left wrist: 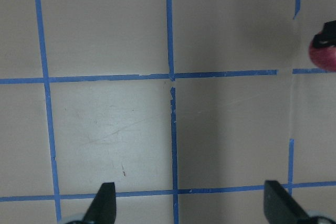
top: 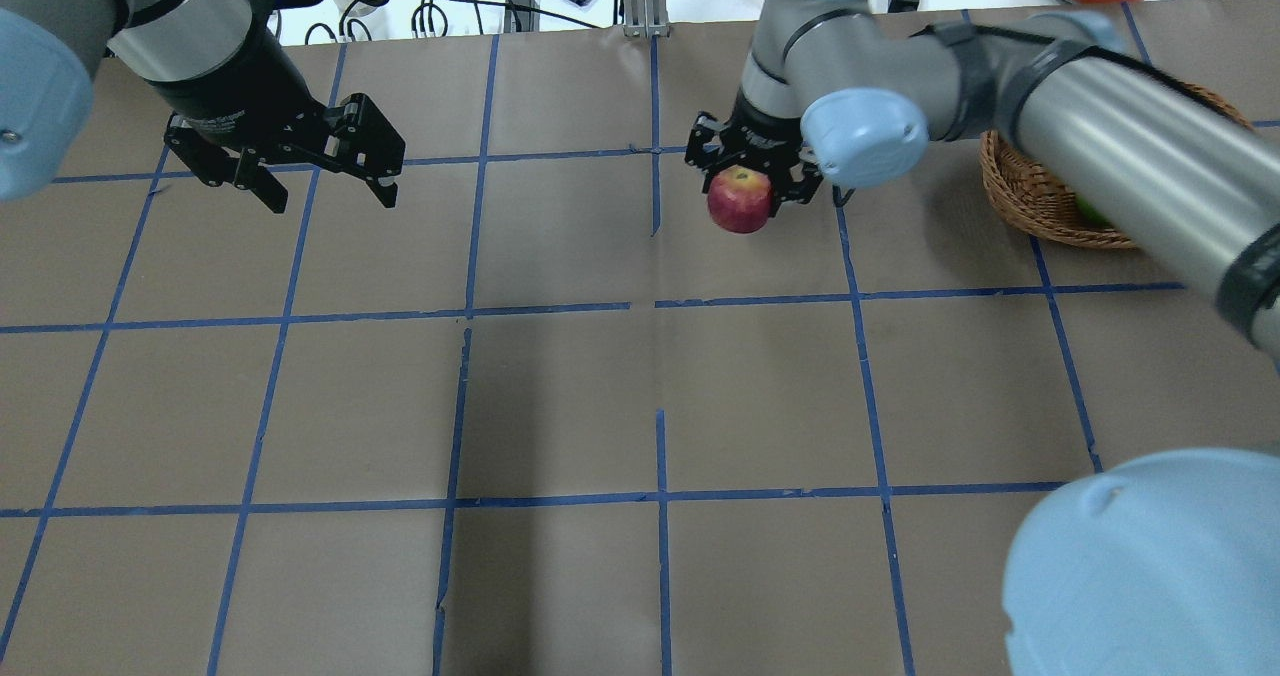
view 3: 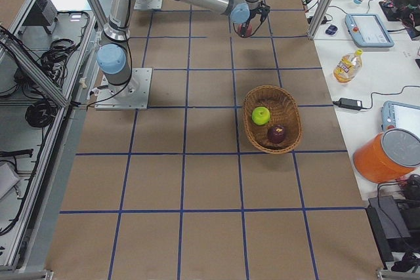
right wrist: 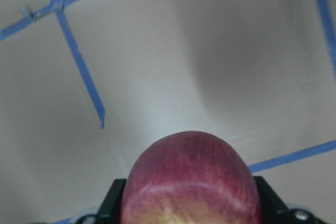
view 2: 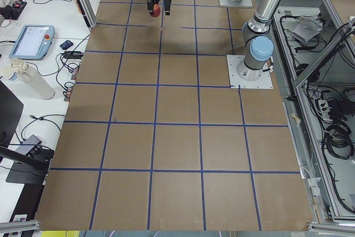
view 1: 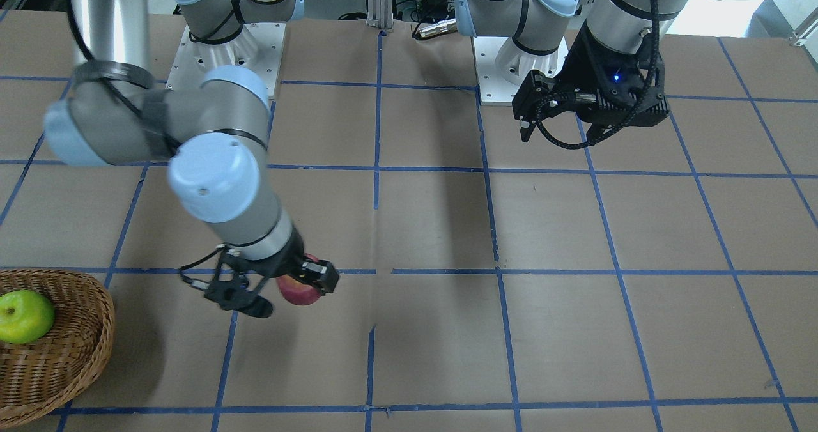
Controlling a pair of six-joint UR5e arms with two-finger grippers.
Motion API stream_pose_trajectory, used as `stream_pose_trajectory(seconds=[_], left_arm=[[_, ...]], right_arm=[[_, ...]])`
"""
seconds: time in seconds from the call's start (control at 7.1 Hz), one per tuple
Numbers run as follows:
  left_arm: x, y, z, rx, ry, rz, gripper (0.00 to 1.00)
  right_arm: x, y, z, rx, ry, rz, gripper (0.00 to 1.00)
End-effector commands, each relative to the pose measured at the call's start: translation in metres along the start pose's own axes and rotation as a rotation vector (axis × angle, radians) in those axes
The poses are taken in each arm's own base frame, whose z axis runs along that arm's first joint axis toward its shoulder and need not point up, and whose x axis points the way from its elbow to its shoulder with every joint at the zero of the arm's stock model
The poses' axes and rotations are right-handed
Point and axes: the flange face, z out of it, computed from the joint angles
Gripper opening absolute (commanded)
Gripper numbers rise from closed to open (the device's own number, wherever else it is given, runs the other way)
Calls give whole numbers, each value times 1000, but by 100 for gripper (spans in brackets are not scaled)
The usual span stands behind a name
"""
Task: Put all apples into basket
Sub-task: 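Carry the red apple into the basket and open the right gripper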
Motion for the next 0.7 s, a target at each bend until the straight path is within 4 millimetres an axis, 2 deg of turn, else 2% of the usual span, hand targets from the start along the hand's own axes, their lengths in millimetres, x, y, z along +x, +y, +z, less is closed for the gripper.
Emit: stream_pose_trajectory(seconds=[0.0,0.14,0.28,0.56], left_arm=[[1,0,1,-3,0,1,100],[0,1,3,-7,-1,1,100],[1,1,3,-9,-1,2,100],[1,3,3,-8,-1,2,100]], right_arm=[[108,-80,-78,-28,22,-68,0],[158,-107,-83,-11,78,-137,0],[197,-131,-69,-24,141,-211,0],[260,-171,-41,5,190,-268,0]])
